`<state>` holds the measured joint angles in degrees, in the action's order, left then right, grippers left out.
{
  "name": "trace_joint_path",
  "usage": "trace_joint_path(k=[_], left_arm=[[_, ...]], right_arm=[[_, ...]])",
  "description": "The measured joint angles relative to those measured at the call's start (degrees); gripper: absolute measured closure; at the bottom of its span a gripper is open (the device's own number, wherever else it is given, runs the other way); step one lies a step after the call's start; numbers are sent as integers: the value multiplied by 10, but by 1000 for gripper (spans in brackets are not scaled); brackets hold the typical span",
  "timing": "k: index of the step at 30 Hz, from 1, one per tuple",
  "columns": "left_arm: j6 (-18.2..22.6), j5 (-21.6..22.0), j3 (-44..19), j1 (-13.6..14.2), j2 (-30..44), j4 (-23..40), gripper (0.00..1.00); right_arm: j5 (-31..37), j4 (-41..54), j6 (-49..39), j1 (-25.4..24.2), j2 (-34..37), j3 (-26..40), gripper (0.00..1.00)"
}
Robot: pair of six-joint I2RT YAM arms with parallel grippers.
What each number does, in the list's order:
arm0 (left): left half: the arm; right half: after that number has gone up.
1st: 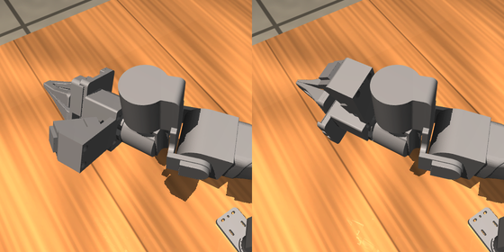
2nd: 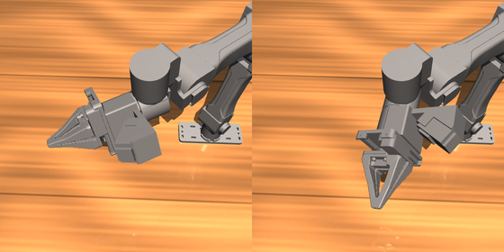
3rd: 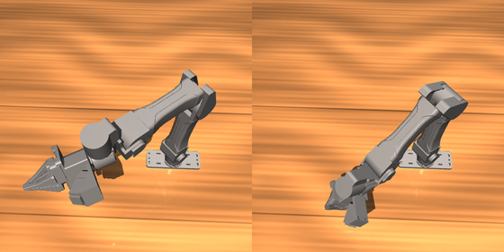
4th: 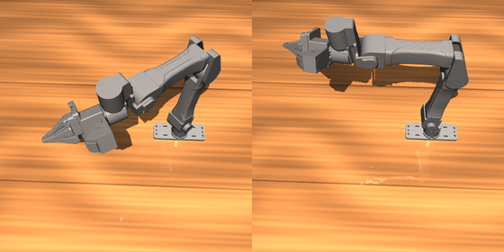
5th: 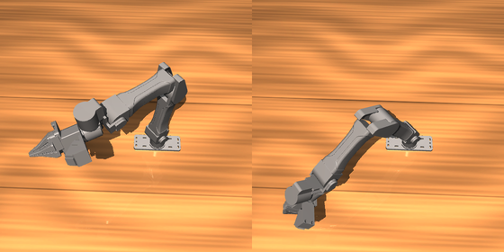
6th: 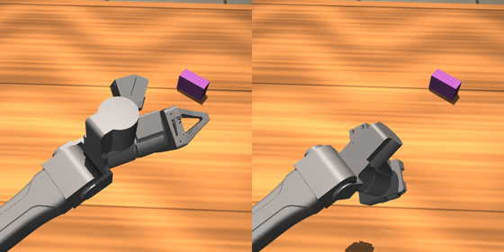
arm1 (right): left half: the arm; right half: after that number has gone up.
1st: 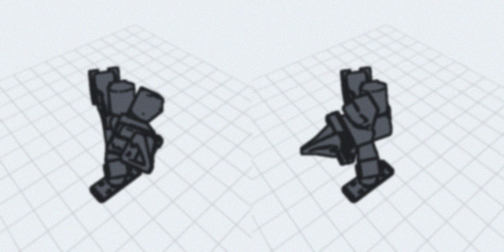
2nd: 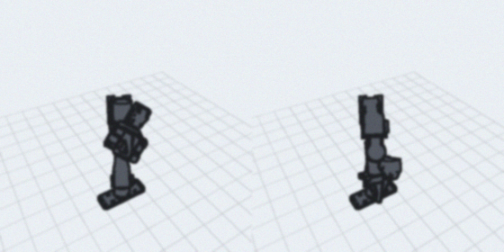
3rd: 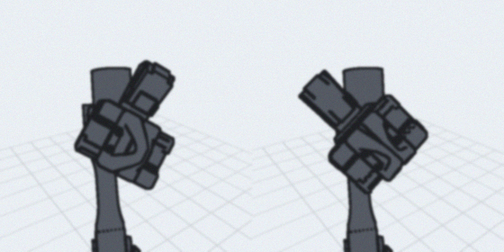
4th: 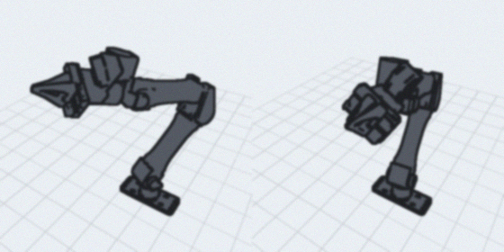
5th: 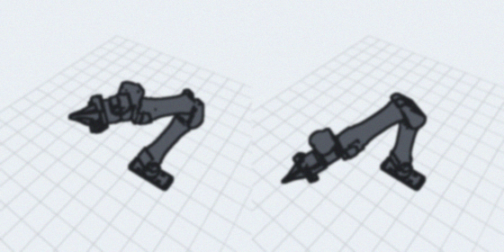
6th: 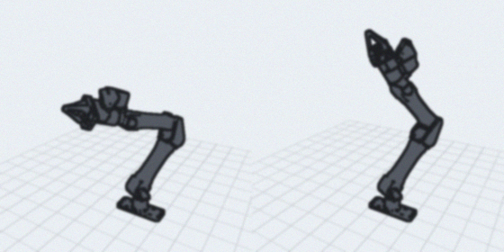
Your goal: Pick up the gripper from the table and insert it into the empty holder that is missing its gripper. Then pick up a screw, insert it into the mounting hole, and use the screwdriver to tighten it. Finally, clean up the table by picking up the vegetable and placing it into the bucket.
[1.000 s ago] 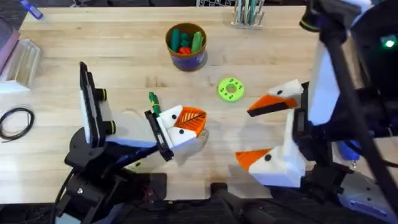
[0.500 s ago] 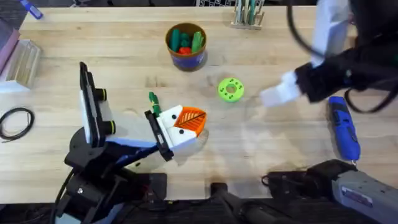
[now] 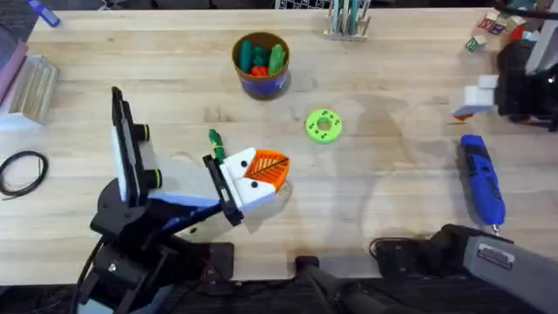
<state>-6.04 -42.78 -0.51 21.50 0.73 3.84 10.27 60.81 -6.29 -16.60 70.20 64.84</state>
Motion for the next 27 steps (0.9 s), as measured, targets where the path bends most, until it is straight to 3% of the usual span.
trace_joint_path(k=[16, 27], left_arm=[[0, 0, 0, 0, 0, 0, 995], [0, 0, 0, 0, 0, 0, 995]], right_arm=[[-70, -24, -190, -182, 85, -45, 9], [-77, -73, -259, -193, 192, -58, 9]])
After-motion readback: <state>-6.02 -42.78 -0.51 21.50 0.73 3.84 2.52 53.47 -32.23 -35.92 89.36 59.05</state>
